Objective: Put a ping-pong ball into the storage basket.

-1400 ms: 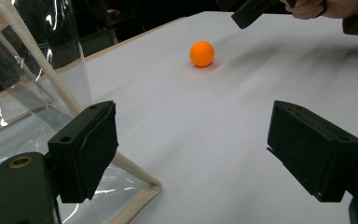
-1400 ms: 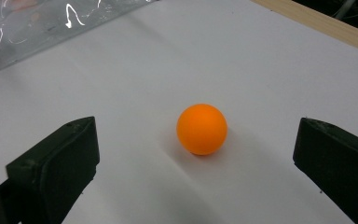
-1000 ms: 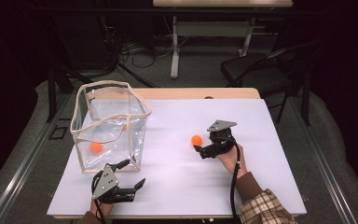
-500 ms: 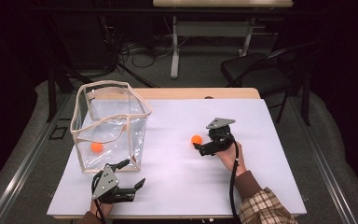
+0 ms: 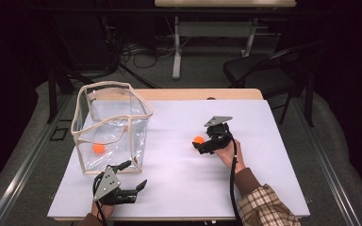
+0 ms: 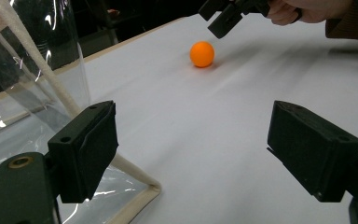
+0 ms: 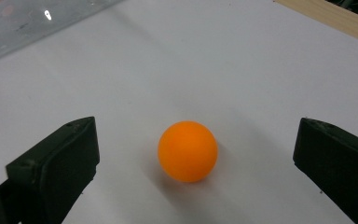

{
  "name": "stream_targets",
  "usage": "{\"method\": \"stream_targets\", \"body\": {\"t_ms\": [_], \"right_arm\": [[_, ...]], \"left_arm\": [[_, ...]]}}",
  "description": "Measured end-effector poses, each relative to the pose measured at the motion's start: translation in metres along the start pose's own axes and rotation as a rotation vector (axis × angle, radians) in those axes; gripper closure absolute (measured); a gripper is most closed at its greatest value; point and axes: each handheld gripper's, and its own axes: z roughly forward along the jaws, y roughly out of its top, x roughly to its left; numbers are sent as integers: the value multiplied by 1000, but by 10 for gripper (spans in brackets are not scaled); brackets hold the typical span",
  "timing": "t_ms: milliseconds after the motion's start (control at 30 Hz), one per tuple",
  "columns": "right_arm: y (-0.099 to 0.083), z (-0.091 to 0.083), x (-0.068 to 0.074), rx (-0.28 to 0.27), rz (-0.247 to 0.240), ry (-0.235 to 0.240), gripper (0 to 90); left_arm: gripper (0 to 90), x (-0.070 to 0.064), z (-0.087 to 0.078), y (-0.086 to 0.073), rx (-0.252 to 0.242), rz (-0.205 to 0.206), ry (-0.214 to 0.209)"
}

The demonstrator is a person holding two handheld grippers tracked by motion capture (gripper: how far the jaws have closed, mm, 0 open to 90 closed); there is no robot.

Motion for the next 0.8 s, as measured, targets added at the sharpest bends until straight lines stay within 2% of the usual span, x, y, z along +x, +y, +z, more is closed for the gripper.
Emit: {"method": "stream_targets", "body": {"t_ms": [433,633,800], "right_arm": [[1,17,4,45,-27,6,0],[-2,25,3,71,-4,18,2],[-3,29,5,83,-8,20,99]], "left_arm": [[159,0,0,0,2,0,-2],[158,0,0,0,1,0,-3],[159,0,0,0,0,0,-2]]}}
